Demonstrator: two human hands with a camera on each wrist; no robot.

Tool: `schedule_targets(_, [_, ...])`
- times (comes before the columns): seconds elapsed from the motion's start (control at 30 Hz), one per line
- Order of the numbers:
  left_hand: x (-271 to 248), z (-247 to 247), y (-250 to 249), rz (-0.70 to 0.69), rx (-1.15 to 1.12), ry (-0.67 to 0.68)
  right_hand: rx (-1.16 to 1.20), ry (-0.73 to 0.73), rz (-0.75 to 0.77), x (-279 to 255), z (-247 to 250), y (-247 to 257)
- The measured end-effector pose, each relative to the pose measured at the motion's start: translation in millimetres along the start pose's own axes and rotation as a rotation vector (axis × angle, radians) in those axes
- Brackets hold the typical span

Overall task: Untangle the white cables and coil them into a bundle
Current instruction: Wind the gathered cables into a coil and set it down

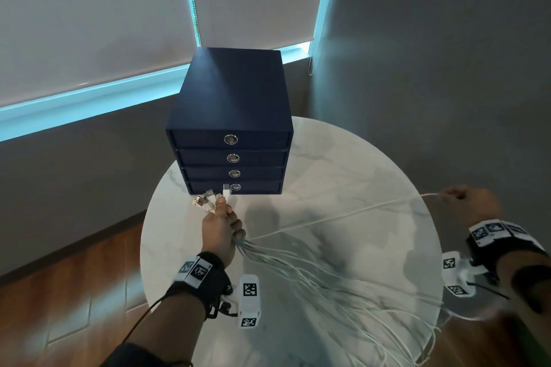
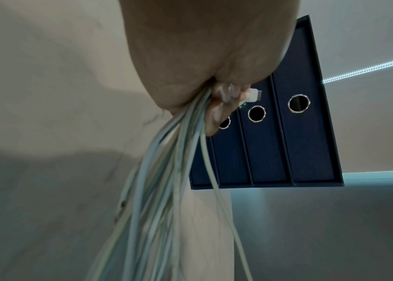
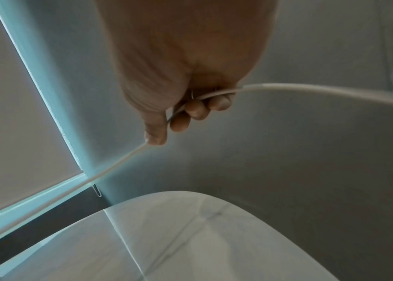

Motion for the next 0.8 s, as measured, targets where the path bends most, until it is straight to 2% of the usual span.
schedule_targets(0.1, [0,-3,-2,-0.005,0.029,0.016,-0.084,0.099,-0.077,6,-17,-19])
schedule_targets(0.2, [-3,-11,-3,-0.011,0.111,0.064,-0.248,0.320,-0.120,0,-67,-23])
schedule_targets(0.27, [-5,-20,-4,-0.011,0.165,0.115,-0.461,0.458,-0.056,-12,-100,-4])
schedule_targets(0.3, [-5,-25,-5,-0.007,0.187,0.141,-0.497,0.482,0.023,-16,-110,16])
schedule_targets(0.37, [-7,-38,-5,0.008,0.229,0.196,-0.313,0.539,0.215,-21,-135,63])
schedule_targets(0.43, [-11,-52,-6,0.019,0.274,0.261,-0.058,0.509,0.443,-27,-151,123])
schedule_targets(0.5, [-15,-67,-7,0.023,0.325,0.319,0.153,0.513,0.624,-56,-159,188])
schedule_targets(0.6, [-21,-83,-7,0.025,0.394,0.389,0.352,0.601,0.746,-102,-165,267])
schedule_targets(0.7, [-26,-91,-11,0.038,0.470,0.438,0.346,0.696,0.789,-126,-178,306])
schedule_targets(0.8, [-26,-86,-14,0.054,0.477,0.485,0.149,0.637,0.868,-138,-184,323])
Point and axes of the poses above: each hand's wrist, its own x-axis towards the middle knuckle, its own z-axis out of the back of the hand, y = z × x, the point moved 7 cm from there along x, towards the middle knuckle, and after that the axes turned 13 degrees about y, right-handed, at the moved point
